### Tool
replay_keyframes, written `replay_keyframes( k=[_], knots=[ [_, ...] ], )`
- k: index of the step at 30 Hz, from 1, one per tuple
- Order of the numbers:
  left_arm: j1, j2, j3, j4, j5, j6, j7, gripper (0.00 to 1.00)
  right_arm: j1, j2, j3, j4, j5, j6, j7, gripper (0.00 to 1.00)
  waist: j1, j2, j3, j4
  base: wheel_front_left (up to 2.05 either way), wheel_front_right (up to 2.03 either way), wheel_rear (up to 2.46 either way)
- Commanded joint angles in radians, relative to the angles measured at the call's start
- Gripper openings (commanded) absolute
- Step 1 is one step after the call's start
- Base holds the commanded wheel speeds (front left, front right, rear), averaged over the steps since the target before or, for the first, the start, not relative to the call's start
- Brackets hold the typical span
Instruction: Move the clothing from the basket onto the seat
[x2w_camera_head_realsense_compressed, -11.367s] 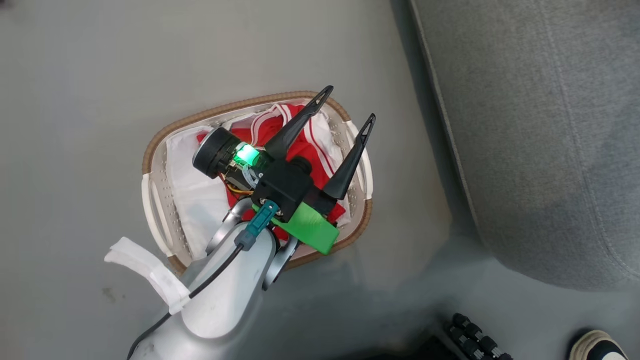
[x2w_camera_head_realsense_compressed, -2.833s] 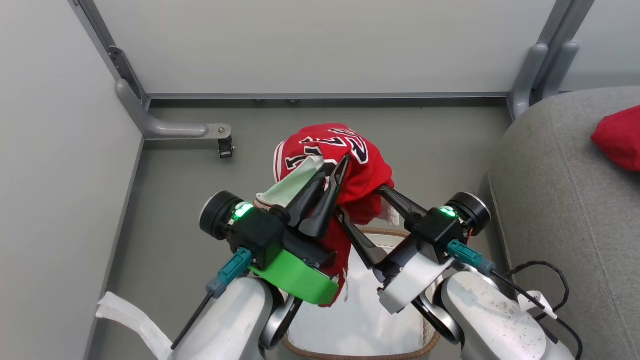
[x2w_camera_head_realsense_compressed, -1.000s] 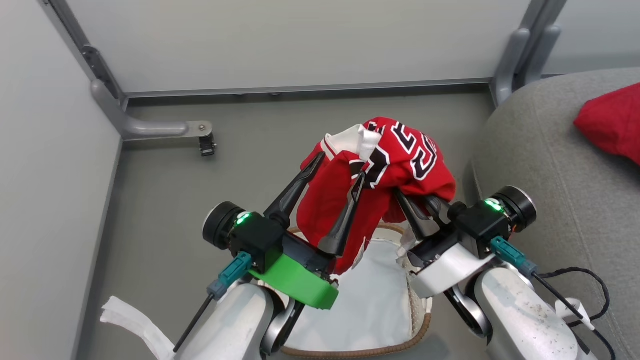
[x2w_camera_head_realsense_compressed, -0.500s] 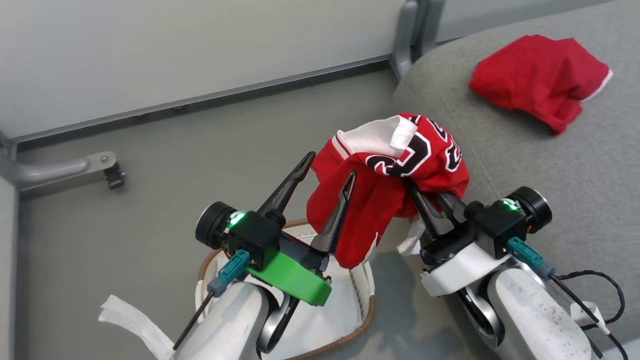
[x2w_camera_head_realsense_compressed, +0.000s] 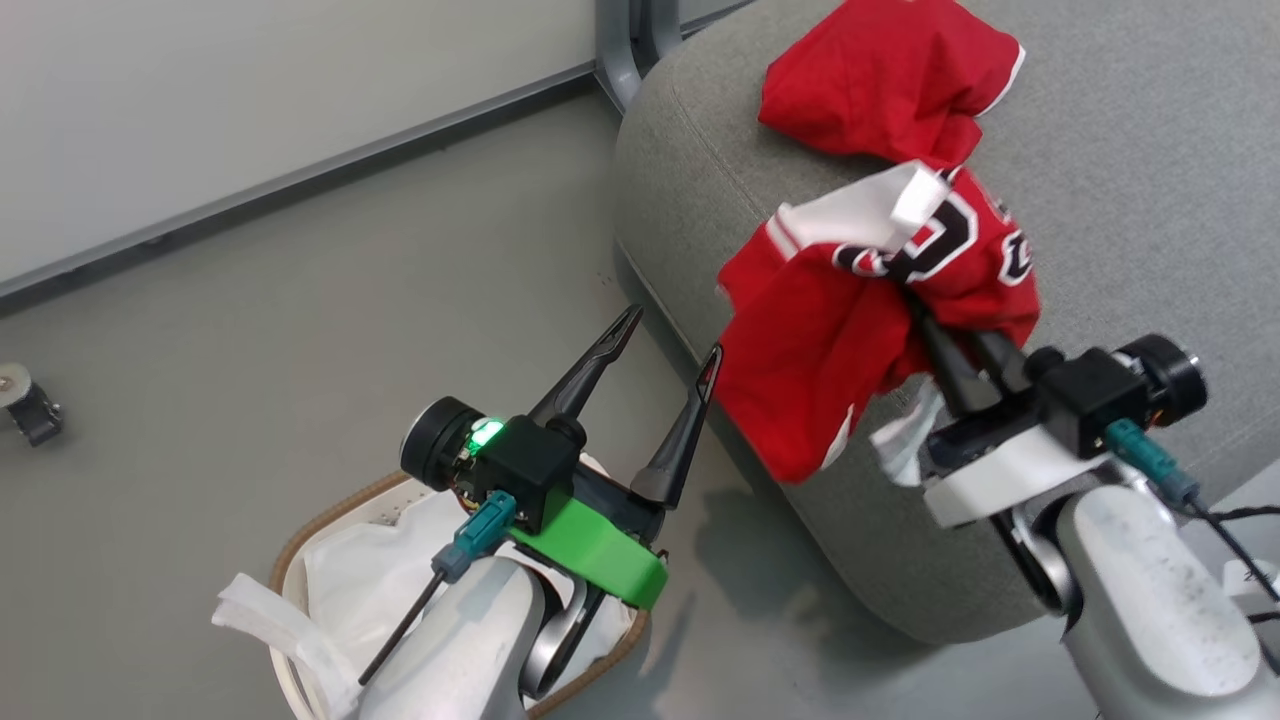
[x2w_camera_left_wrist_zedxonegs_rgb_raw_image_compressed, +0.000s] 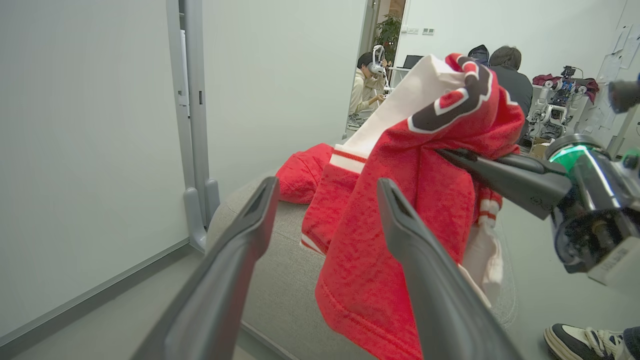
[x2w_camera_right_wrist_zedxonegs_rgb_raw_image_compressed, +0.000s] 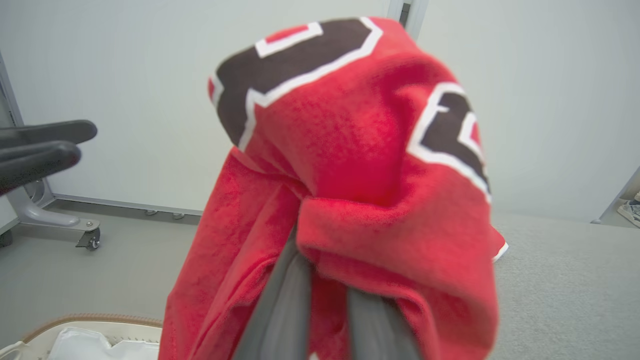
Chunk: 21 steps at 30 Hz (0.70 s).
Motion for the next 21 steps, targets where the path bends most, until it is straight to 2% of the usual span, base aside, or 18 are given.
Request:
replay_keyframes(
  k=[1,12,21],
  knots=[
    [-0.023,0.015,-0.001,0.006,0.011,-0.002,-0.001,1.0,-0.041,-0.016,-0.025,0.005,-0.008,-0.001,-0.002,0.0,0.0,-0.0001,0.064,-0.021,0.0,0.0,0.0],
    [-0.096,0.034,-0.005,0.027,0.026,-0.002,-0.001,1.0,-0.266,-0.163,-0.223,0.122,-0.044,-0.001,-0.002,0.0,0.0,-0.0001,0.238,0.055,0.0,0.0,0.0],
    [-0.164,0.039,-0.016,0.009,0.051,-0.002,-0.001,1.0,-0.463,-0.262,-0.381,0.301,-0.095,-0.001,-0.002,0.0,0.0,-0.0001,0.364,0.146,0.0,0.0,0.0]
  ],
)
